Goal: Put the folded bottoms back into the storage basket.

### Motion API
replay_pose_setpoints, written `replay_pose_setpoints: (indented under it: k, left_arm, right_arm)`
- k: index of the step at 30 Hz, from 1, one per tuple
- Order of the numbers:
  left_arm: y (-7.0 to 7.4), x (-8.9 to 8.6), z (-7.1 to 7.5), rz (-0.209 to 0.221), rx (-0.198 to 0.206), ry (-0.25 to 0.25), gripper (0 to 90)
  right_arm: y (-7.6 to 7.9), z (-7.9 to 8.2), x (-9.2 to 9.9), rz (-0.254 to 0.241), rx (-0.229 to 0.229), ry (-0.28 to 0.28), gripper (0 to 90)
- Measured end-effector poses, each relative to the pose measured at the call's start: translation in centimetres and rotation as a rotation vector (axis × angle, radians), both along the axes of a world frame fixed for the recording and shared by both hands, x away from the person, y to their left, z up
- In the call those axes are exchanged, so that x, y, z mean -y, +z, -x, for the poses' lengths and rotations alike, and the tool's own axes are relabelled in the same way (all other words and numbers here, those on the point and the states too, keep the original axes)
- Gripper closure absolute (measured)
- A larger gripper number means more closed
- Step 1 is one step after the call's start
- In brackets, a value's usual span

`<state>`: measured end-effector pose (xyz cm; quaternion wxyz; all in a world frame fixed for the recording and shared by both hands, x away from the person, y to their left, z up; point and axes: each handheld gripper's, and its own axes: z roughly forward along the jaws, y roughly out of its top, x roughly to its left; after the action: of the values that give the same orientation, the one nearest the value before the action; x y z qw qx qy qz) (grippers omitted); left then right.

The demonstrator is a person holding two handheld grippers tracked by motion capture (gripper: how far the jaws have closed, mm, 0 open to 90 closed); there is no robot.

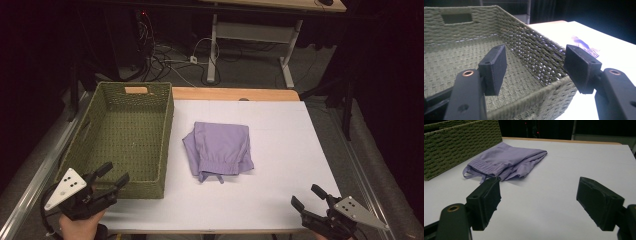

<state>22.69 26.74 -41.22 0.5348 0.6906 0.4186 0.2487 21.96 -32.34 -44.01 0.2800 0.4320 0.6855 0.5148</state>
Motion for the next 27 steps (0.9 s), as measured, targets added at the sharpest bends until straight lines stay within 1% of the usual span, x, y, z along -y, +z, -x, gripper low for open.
replay_pose_setpoints:
  k: [3,6,12,16,23,27]
  left_arm:
    - [0.0,0.2,-0.1,0.009,-0.008,0.0,33.6]
    - [0.0,0.4,-0.2,0.021,-0.007,-0.006,32.2]
    - [0.1,1.0,-0.4,0.001,-0.005,-0.017,32.2]
    - [0.1,1.4,-0.4,-0.014,0.0,-0.034,32.9]
    - [0.2,1.7,-0.6,0.001,-0.006,-0.069,35.0]
    - [0.4,1.9,-0.8,0.0,-0.016,-0.095,34.9]
  right_arm:
    - [0.0,0.0,0.0,-0.003,-0.001,0.003,20.2]
    - [0.0,0.0,-0.1,0.0,0.0,0.009,20.1]
    - [0.0,-0.1,-0.1,0.002,-0.006,0.01,20.1]
    - [-0.1,-0.1,-0.1,0.003,-0.007,0.012,20.1]
    - [-0.1,-0.1,-0.2,0.006,-0.007,0.014,20.1]
    - [-0.1,-0.1,-0.2,0.005,-0.01,0.013,20.1]
